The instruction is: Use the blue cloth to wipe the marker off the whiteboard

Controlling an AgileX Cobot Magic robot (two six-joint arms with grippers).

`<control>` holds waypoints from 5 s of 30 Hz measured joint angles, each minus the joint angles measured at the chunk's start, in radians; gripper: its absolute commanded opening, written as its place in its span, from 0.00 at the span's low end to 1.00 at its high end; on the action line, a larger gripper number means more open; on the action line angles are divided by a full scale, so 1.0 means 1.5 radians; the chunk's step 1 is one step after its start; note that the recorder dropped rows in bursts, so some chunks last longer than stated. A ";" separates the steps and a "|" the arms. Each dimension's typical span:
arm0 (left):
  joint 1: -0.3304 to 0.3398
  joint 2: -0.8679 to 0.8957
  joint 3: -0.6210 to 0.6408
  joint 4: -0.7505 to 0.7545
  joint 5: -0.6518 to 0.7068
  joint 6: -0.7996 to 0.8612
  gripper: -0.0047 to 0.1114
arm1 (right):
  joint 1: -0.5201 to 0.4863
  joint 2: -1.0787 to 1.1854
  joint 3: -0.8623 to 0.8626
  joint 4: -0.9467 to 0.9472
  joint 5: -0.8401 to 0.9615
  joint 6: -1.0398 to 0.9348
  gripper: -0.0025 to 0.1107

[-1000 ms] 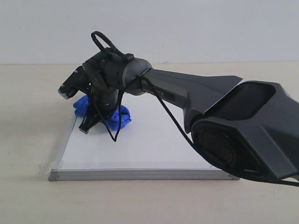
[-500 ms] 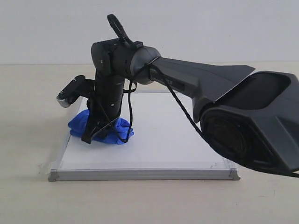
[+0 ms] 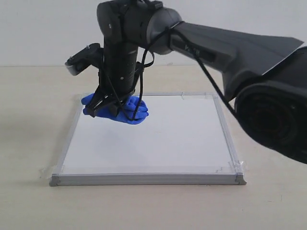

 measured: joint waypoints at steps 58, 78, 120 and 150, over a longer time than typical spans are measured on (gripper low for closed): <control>0.000 0.000 0.000 0.000 0.000 0.000 0.08 | -0.276 -0.260 0.698 -0.350 -0.380 0.567 0.69; 0.000 0.000 0.000 0.000 0.000 0.000 0.08 | -0.276 -0.331 0.767 -0.336 -0.461 0.550 0.03; 0.000 0.000 0.000 0.000 0.000 0.000 0.08 | -0.163 -0.929 1.013 -0.172 -0.371 0.579 0.03; 0.000 0.000 0.000 0.000 0.000 0.000 0.08 | -0.245 -1.448 1.487 -0.118 -0.777 0.647 0.03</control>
